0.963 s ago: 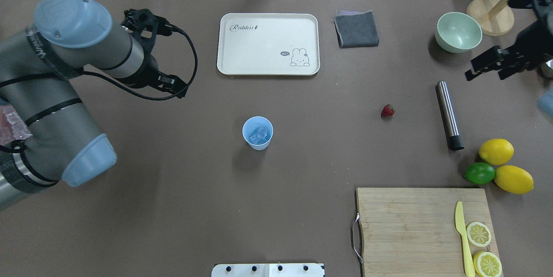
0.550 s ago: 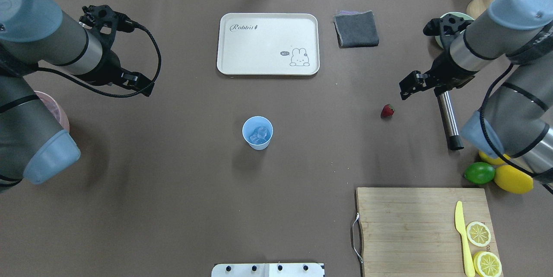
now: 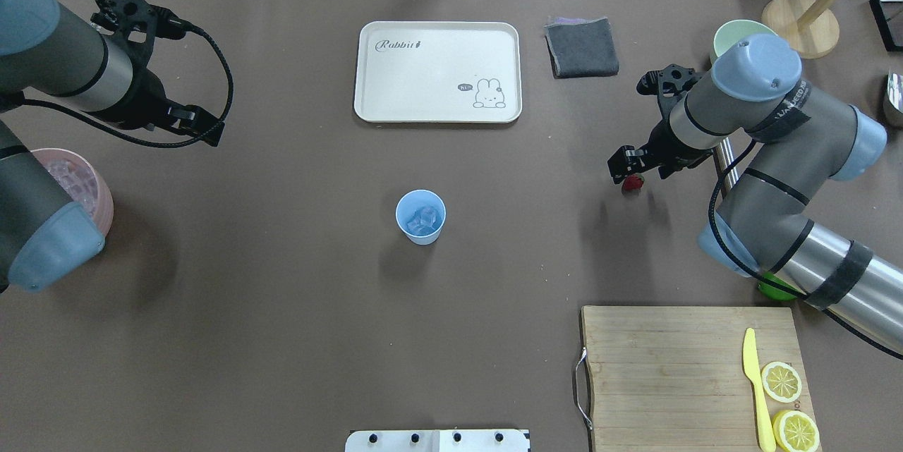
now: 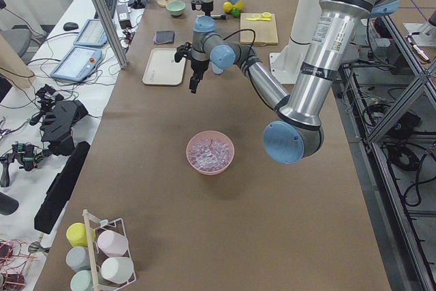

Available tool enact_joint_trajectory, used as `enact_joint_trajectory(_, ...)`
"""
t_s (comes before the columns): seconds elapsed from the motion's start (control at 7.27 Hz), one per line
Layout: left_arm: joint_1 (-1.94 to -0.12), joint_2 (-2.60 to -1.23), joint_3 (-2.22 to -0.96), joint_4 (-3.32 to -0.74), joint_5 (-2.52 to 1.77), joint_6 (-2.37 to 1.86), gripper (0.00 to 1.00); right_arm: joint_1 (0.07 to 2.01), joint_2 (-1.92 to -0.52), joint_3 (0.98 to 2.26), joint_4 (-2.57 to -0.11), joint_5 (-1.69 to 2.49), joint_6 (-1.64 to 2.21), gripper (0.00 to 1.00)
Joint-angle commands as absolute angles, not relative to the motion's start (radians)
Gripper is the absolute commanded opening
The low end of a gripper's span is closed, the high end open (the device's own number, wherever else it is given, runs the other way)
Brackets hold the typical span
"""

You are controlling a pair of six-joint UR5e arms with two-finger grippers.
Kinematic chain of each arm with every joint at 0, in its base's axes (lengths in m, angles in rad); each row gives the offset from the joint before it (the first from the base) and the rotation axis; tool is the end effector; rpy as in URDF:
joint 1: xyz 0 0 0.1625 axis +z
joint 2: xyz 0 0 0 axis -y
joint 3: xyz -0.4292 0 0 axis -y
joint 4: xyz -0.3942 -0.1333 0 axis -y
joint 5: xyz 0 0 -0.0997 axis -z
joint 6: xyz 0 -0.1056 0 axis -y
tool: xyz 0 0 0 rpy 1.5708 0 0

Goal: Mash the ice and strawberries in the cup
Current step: 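Withdraw the left gripper while the right gripper reaches down to the red strawberry, then grasp the red strawberry with the right gripper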

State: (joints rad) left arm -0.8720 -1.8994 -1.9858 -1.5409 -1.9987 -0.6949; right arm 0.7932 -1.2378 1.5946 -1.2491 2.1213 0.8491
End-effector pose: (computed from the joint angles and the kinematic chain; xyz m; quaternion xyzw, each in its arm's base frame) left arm 0.2962 -0.4916 0.3092 0.1341 0.3717 0.0760 0.9155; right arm -0.3960 -0.5135 0.4379 0.0338 -0.4088 -0.0579 0.9102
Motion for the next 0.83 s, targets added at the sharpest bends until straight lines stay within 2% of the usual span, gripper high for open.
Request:
enact_joint_trajectory(0.0,-0.877,-1.898,-1.983,-1.540,-1.999,-0.695,0.97,0.779,-1.235,1.574,-1.235,2.108,0.851,0.65)
enact_joint_trajectory(0.14,-0.877,-1.898,-1.985,-1.540,-1.999,-0.695,0.97,0.779,-1.235,1.574,-1.235,2.106,0.851,0.44)
enact_joint_trajectory(0.28,-0.877,-1.898,-1.986,-1.540,-1.999,-0.696,0.97,0.779,-1.235,1.571,-1.235,2.106,0.845,0.09)
enact_joint_trajectory(0.41,-0.877,-1.898,-1.987,-1.542,-1.999,-0.696,0.97,0.781,-1.238,1.571,-1.235,2.108,0.844,0.00)
enact_joint_trajectory(0.69,-0.893,-1.898,-1.988,-1.542,-2.000,-0.695,0.97,0.787,-1.217,1.591,-1.235,2.118,0.851,0.00)
